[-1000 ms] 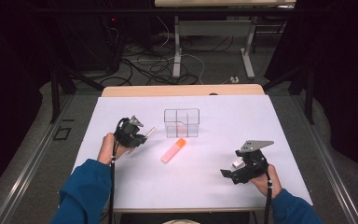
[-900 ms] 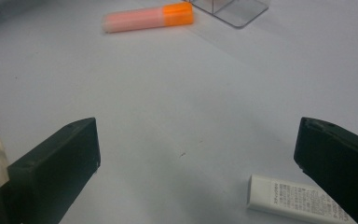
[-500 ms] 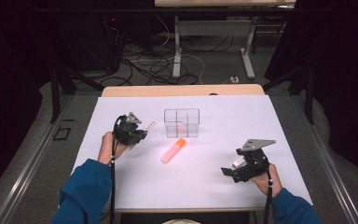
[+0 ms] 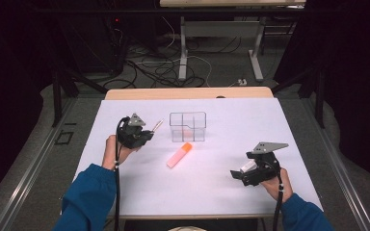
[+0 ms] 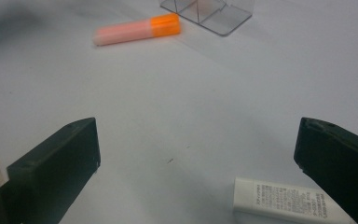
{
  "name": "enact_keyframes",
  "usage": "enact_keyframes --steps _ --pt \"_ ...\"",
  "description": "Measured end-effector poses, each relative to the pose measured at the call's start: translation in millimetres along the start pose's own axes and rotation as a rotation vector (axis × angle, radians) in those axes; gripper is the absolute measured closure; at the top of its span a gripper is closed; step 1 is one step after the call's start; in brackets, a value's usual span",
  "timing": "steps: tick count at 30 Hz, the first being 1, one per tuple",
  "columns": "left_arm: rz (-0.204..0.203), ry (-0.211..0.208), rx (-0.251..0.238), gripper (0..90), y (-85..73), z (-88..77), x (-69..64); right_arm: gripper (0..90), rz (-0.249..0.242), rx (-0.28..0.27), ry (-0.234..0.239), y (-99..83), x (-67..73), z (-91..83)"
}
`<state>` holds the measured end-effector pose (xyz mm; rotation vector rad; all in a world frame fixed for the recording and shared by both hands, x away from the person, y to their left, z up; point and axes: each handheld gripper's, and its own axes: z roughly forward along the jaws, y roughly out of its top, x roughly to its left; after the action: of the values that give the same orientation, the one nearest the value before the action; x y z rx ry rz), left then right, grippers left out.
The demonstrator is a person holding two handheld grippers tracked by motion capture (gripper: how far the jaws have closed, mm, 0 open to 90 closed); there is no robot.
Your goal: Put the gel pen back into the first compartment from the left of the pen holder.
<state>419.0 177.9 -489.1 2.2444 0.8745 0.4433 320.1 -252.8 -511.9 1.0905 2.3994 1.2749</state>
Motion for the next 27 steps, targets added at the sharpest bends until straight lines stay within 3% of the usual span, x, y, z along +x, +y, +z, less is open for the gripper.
enact_keyframes --steps 7,10,27 --pt "-0.009 -0.013 -0.056 79.2 5.0 -5.3 -1.6 0.0 0.016 -0.012 0.007 0.6 -2.4 -1.5" --pt "-0.009 -0.015 -0.054 79.2 6.0 -7.2 -3.5 0.0 0.019 -0.007 0.008 1.1 -2.6 -3.4" --pt "-0.005 -0.028 -0.139 79.2 15.4 -10.8 -10.3 0.0 0.057 -0.047 0.016 2.9 -11.5 -8.8"
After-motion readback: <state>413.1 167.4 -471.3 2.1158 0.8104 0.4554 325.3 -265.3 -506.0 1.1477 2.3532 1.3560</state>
